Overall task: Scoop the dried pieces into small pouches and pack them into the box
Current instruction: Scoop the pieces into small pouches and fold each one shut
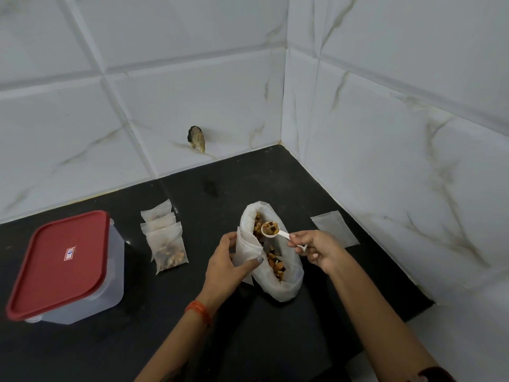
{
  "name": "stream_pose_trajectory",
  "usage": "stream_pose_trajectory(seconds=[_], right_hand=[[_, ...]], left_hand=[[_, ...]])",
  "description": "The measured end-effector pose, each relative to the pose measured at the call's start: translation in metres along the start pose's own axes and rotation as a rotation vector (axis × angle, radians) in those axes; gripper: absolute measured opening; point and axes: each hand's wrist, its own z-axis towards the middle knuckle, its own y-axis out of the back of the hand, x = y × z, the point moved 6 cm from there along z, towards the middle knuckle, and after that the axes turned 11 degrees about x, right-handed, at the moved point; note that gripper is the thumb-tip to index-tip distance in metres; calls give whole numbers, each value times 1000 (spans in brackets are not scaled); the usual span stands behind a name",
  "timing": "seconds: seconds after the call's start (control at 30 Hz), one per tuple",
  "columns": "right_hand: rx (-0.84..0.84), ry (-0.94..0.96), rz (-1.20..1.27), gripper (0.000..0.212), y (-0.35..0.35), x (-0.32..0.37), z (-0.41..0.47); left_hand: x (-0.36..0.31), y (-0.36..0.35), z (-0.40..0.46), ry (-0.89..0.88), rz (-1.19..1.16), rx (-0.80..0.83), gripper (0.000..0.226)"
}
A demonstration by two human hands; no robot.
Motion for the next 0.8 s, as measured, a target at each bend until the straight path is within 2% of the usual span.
stream_pose_trajectory(seconds=[0.17,0.3,0.37,0.47,0.53,0.63,0.8], right_hand=[[55,112,-35,8,-14,17,-27],[86,223,-238,8,-33,32,-47],[30,310,-445,8,-41,39,-53],[-101,497,-962,11,-55,49,-59],[-157,606,-1170,15,-63,52,-63],[-196,713,-1220,18,-65,55,-67],[-202,766,-1210,18,-61,55,-64]], left_hand=[[-4,2,1,-32,70,3,62],[-7,4,2,-55,106,-13,65],[-8,4,2,-69,115,-22,64],[-9,5,0,-85,132,-35,61],[-11,5,-1,-92,135,-46,59],[-15,6,-4,-109,126,-58,54],[-14,7,-6,-95,102,-65,54]])
